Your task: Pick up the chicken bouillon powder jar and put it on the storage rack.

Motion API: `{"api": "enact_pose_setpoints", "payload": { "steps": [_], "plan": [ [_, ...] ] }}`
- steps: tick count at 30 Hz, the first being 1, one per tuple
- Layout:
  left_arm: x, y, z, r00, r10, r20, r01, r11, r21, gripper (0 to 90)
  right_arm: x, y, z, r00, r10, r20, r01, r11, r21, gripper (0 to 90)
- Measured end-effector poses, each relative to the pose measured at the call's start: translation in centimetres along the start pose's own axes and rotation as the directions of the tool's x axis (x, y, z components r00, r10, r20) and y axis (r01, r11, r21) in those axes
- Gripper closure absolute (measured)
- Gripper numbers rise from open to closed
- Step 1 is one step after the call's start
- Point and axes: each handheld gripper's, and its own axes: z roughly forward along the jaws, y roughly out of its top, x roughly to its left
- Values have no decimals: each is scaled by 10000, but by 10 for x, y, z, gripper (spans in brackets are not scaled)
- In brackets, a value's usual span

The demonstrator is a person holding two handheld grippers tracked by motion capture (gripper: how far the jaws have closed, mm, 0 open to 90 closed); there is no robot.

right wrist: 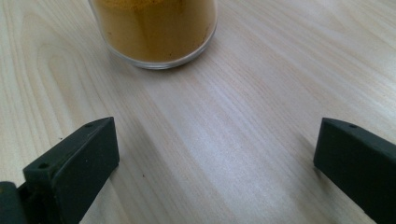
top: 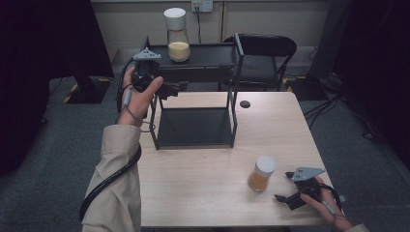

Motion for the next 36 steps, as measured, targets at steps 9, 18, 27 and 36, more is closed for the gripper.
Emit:
{"api": "enact_pose_setpoints", "payload": {
  "steps": [9, 18, 27, 36],
  "plan": [
    [-1, -30, 7, 9996, -148, 238, 146, 9999, 61, 13, 0, 0, 0, 10000, 0, 6, 0, 10000, -2, 0],
    [-2, -58, 9, 9991, -283, 310, 279, 9995, 129, 13, 0, 0, 0, 10000, 4, 8, -4, 10000, -2, 0],
    [1, -87, 10, 9981, -413, 460, 397, 9986, 349, 13, 0, 0, 0, 10000, 9, 12, -9, 10000, 1, 0],
    [3, -120, 15, 9943, -641, 849, 618, 9976, 301, 13, 0, 0, 0, 10000, 6, 15, -6, 10000, 3, 0]
  ]
}}
